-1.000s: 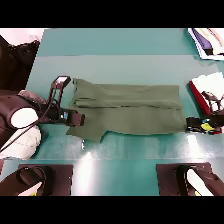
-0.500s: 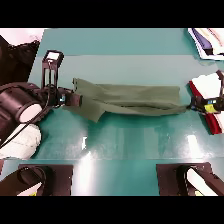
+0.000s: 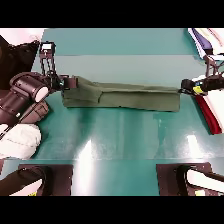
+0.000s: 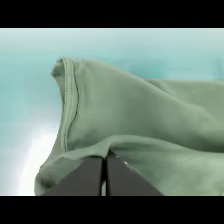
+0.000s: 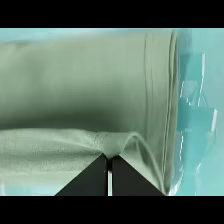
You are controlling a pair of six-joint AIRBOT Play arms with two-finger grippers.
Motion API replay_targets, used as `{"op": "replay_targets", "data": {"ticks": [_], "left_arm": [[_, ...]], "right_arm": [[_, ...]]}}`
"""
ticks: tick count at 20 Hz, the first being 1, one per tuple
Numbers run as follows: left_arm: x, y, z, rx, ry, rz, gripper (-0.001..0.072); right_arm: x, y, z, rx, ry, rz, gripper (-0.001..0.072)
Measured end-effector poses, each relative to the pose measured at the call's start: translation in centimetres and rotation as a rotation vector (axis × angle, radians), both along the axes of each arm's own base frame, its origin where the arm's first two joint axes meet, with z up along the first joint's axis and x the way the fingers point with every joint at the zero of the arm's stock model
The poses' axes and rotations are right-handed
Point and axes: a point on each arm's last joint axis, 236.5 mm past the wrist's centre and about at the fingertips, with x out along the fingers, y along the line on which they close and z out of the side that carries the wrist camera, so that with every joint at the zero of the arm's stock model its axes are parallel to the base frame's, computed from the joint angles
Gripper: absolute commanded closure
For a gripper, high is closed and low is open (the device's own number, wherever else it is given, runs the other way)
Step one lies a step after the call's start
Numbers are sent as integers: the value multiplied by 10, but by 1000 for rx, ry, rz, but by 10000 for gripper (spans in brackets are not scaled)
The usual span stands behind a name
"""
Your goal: Fold the shirts.
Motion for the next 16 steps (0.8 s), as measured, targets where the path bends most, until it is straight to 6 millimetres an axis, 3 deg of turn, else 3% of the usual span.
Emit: {"op": "replay_targets", "data": {"ticks": [1, 2, 3, 4, 6, 9, 10, 11, 12, 13, 16], "left_arm": [[6, 1, -4, -5, -3, 5, 682], [11, 2, -10, -10, -4, 7, 598], [16, 1, -14, -14, -7, 7, 345], [19, 1, -18, -14, -5, 9, 191], [23, 1, -23, -18, -3, 11, 206], [26, 3, -21, -12, 4, 19, 209], [25, 5, -21, -7, 17, 26, 296], [24, 7, -20, -2, 28, 33, 598], [23, 8, -20, 3, 40, 37, 665], [21, 10, -22, 8, 57, 42, 685], [15, 9, -26, 10, 92, 35, 682]], "right_arm": [[6, -1, -5, 1, 6, 1, 688], [13, -1, -8, 1, 8, 2, 587], [20, -2, -12, 2, 12, 2, 297], [26, -4, -15, 0, 14, 1, 125], [37, -7, -17, 2, 13, 6, 111], [38, -21, -14, 0, 38, 30, 112], [31, -27, -16, 9, 63, 40, 113], [25, -34, -20, 24, 82, 44, 112], [16, -39, -25, 49, 103, 47, 113], [7, -42, -31, 90, 127, 47, 112], [-13, -47, -54, 224, 171, 27, 113]]}}
